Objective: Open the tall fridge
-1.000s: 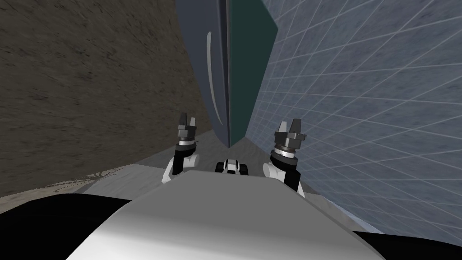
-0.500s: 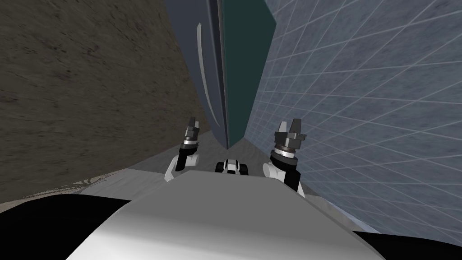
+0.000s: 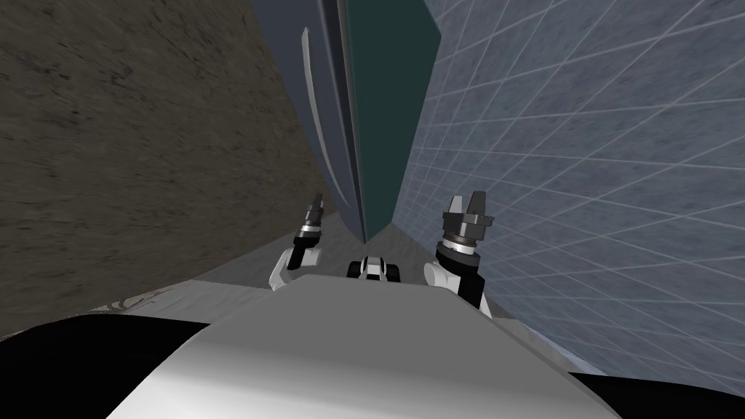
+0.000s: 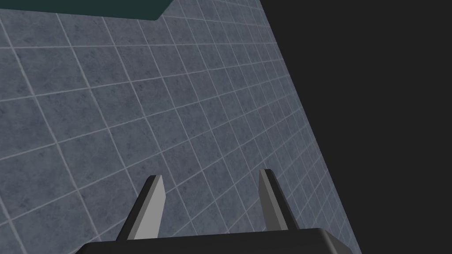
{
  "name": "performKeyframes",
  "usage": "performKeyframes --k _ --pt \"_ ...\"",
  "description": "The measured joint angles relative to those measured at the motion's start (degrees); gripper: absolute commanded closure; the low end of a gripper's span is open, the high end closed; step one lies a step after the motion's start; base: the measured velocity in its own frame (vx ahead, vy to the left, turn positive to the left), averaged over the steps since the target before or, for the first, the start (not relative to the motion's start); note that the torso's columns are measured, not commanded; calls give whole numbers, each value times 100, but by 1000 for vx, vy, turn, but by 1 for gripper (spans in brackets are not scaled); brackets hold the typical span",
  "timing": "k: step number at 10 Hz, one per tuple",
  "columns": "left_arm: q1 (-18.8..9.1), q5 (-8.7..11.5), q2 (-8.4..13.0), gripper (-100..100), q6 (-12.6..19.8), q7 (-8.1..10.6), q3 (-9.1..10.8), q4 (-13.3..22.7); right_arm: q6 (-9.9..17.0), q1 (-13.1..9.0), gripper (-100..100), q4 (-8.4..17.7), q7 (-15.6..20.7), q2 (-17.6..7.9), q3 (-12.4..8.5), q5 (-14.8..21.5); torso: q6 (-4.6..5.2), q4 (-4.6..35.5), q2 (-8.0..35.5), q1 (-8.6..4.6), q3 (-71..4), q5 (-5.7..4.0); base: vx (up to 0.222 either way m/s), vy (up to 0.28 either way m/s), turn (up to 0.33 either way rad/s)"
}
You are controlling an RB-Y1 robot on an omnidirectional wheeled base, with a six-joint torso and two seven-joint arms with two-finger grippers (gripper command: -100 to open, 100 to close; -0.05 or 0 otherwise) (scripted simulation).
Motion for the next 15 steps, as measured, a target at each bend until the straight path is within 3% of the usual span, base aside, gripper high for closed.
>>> performKeyframes --k 9,12,15 --pt "-177 -480 764 -100 819 -367 183 971 0 0 0 0 0 0 0 0 0 3 9 2 6 0 96 -42 -40" --pt "-387 -648 974 -100 1130 -507 217 1361 0 0 0 0 0 0 0 0 0 2 8 0 4 -1 85 -36 -27" --pt "-652 -670 961 -100 1343 -538 335 1506 1 -3 0 1 0 -1 0 0 1 12 43 14 27 4 -57 29 -206"
